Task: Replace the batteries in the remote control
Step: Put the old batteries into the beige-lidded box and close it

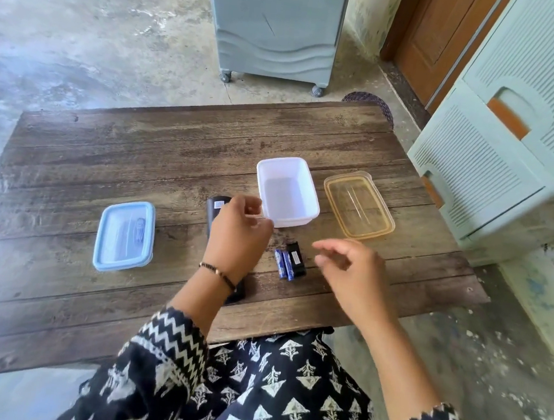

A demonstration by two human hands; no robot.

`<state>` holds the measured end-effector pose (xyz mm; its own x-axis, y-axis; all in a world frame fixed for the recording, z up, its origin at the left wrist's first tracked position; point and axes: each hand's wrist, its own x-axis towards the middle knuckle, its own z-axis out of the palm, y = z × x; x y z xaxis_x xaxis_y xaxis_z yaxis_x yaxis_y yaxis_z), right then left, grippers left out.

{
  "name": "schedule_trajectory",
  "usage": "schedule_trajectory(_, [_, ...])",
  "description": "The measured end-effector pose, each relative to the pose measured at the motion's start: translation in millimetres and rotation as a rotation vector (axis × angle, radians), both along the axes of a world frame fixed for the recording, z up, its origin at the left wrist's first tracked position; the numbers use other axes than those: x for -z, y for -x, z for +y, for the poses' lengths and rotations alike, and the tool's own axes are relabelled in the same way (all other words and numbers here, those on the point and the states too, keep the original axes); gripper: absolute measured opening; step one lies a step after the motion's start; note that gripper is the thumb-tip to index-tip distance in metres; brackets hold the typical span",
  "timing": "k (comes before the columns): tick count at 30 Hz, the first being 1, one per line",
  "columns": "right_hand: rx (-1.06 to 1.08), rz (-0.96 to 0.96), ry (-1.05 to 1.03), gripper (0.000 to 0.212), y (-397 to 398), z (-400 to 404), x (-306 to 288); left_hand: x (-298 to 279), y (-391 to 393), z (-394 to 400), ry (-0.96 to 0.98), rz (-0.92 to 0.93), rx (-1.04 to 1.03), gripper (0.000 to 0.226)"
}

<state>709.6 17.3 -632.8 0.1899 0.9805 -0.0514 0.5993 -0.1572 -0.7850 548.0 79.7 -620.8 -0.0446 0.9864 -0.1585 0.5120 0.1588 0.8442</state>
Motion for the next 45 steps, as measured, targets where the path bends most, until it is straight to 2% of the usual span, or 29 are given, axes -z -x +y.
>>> schedule_trajectory(2, [-0.265,-0.275,0.051,0.038,7.5,6.5,-6.4,-2.8,2.4,-15.2,-0.136,0.093,0.095,0.019])
schedule_trajectory(4, [-0.404,-0.481,0.116,0.052,13.9,14.1,-11.6,0.6,3.9,-23.9,-0.167,0.247,0.266,0.029])
schedule_trajectory(6, [-0.455,-0.570,0.153,0.056,18.9,19.3,-12.1,9.2,4.0,-28.5,-0.154,0.380,0.407,0.044])
schedule_trajectory(8, [-0.473,-0.608,0.163,0.053,21.8,21.7,-9.6,15.9,2.5,-31.1,-0.164,0.434,0.477,0.050])
schedule_trajectory(11, [-0.472,-0.631,0.149,0.044,21.8,23.7,-6.4,18.0,-0.8,-32.6,-0.187,0.473,0.507,0.055])
schedule_trajectory(15, [-0.486,-0.607,0.145,0.043,20.4,23.2,-1.7,19.9,-3.5,-32.1,-0.189,0.472,0.498,0.063])
schedule_trajectory(19, [-0.494,-0.497,0.171,0.050,16.1,22.9,-15.9,16.2,3.8,-30.8,-0.221,0.455,0.435,0.069])
schedule_trajectory(22, [-0.432,-0.460,0.079,0.054,8.7,40.1,-35.7,2.4,8.5,-13.0,-0.315,0.476,0.366,0.066])
schedule_trajectory(25, [-0.359,-0.519,0.004,0.053,7.6,73.3,-49.4,-6.6,4.2,18.4,-0.372,0.517,0.338,0.057])
schedule_trajectory(27, [-0.339,-0.587,0.003,0.045,11.8,96.3,-49.6,-7.0,-1.7,39.0,-0.360,0.545,0.334,0.055])
schedule_trajectory(29, [-0.351,-0.693,0.031,0.036,18.6,113.2,-46.0,-4.1,-6.4,55.4,-0.320,0.577,0.341,0.057])
schedule_trajectory(32, [-0.382,-0.805,0.099,0.038,26.8,125.7,-36.1,2.1,-11.3,69.4,-0.251,0.655,0.385,0.064])
schedule_trajectory(39, [-0.400,-0.882,0.118,0.035,29.8,128.1,-23.6,14.1,-15.1,70.8,-0.232,0.740,0.407,0.062])
schedule_trajectory(42, [-0.427,-0.836,0.123,0.033,29.4,126.4,-22.8,11.2,-18.5,71.2,-0.186,0.750,0.423,0.062])
schedule_trajectory(45, [-0.356,-0.631,0.005,0.044,15.9,120.2,-21.9,4.5,-14.2,69.9,-0.223,0.668,0.371,0.059])
